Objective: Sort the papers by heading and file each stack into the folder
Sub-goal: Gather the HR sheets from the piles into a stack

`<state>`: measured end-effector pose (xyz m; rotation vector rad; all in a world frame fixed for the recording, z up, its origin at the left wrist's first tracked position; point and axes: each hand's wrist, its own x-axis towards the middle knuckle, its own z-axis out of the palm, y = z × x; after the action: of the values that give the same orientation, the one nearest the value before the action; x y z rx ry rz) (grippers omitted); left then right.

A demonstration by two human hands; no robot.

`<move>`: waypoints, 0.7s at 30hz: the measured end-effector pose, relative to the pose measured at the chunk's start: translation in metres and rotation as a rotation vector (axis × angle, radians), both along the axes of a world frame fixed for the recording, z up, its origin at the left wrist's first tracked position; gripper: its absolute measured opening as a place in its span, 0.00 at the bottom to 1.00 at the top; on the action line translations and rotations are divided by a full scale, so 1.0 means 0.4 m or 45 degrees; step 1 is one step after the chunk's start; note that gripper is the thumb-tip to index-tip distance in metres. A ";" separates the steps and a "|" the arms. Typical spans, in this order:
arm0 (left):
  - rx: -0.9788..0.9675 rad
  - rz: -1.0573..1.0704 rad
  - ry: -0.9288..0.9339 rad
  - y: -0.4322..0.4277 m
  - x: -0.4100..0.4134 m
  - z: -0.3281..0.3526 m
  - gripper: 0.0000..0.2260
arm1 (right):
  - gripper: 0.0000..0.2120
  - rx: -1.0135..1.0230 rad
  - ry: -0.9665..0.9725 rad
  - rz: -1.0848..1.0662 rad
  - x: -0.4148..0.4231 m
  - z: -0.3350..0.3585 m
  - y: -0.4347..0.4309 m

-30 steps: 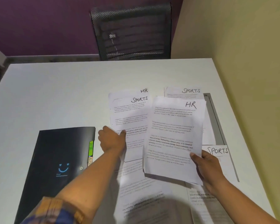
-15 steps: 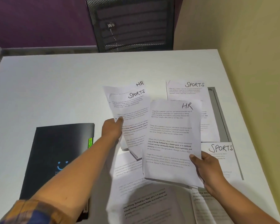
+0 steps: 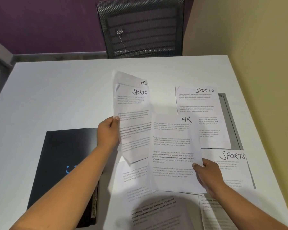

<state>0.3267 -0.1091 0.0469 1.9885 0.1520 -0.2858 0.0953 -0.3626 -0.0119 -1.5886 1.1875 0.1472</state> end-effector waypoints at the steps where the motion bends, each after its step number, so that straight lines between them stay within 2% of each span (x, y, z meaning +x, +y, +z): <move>1: -0.013 -0.004 -0.034 0.010 0.005 0.009 0.16 | 0.05 0.003 0.013 -0.002 0.000 -0.005 -0.002; 6: 0.013 -0.018 -0.183 0.060 0.039 0.041 0.12 | 0.04 -0.034 0.028 0.036 -0.005 -0.027 -0.004; 9: 0.026 -0.051 -0.123 0.058 0.041 0.038 0.08 | 0.05 -0.068 0.019 0.041 0.000 -0.012 0.005; 17: 0.094 0.063 0.090 0.003 0.010 -0.027 0.10 | 0.05 -0.001 -0.035 -0.051 -0.020 -0.025 -0.011; 20: 0.003 0.091 0.112 -0.012 0.011 -0.052 0.04 | 0.06 0.022 -0.068 -0.026 -0.018 -0.006 0.001; 21: -0.033 0.096 0.097 -0.015 0.013 -0.053 0.08 | 0.07 0.027 -0.064 -0.004 -0.016 0.000 0.006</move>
<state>0.3318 -0.1150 0.0257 1.9422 0.2703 -0.3134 0.0890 -0.3603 -0.0120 -1.5635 1.1457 0.1169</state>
